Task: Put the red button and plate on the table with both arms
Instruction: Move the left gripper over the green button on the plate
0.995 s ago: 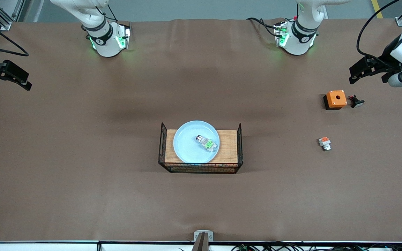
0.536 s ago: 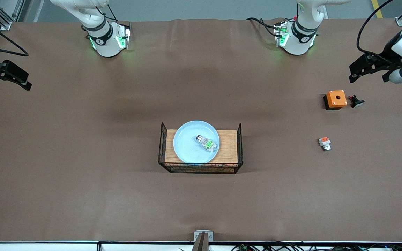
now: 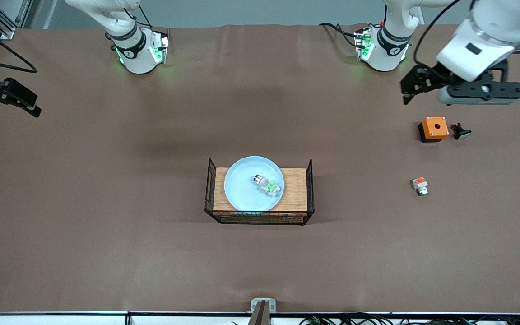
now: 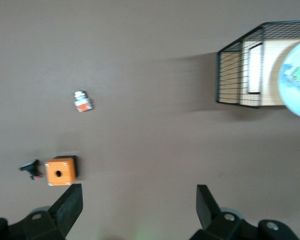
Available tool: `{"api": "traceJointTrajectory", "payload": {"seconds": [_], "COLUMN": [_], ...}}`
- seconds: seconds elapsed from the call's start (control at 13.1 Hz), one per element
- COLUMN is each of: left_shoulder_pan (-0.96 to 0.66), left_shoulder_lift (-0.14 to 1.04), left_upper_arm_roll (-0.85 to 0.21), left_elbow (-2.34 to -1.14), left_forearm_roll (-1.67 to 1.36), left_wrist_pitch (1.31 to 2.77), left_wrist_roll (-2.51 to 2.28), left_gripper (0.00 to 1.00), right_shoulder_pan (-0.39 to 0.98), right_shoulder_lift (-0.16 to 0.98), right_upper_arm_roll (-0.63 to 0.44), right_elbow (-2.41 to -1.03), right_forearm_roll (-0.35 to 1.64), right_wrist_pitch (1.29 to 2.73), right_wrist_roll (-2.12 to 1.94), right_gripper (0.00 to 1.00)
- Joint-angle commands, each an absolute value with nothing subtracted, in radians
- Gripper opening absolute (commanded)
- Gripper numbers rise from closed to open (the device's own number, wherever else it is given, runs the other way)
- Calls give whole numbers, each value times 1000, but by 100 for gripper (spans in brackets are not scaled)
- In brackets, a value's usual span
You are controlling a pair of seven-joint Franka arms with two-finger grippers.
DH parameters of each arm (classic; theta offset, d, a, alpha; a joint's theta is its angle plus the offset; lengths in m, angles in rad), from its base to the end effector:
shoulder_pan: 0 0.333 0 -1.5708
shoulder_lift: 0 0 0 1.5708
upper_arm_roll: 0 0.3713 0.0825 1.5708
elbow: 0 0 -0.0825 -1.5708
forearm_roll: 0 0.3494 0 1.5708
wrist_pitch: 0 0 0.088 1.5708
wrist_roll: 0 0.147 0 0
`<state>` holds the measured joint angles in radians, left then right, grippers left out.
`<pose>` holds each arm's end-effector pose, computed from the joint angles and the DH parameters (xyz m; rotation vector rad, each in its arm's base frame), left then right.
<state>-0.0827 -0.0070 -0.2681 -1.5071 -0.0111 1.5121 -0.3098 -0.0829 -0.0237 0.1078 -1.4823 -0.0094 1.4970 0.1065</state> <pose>0.4804 -0.1783 0.6658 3.1284 -0.0653 0.0127 0.5051 0.0120 0.6837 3.1290 -0.1291 0.0610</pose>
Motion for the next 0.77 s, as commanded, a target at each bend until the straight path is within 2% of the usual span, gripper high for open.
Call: {"api": "traceJointTrajectory", "payload": {"seconds": [0.0,0.31,0.69], "left_shoulder_pan": [-86,-196,-328], "left_shoulder_lift": [73,201,317], "left_upper_arm_roll": [-328,-365,-354], "left_elbow": [-1424,-1326,-1316], "left_forearm_roll": [-46,-40,-34], "left_wrist_pitch": [1502,1520,1716], "left_wrist_roll": [-430,-677,-900], "left_gripper": [100,100,100], "right_shoulder_pan": [-84,-75,21], "right_shoulder_lift": [-28,-22,-23], "right_upper_arm_roll": [112,115,115], "right_elbow": [-1480,-1480,-1479], "right_forearm_roll": [-17,-14,-20], "right_wrist_pitch": [1499,1499,1485], "right_wrist_roll": [97,112,193], "right_gripper": [100,100,100]}}
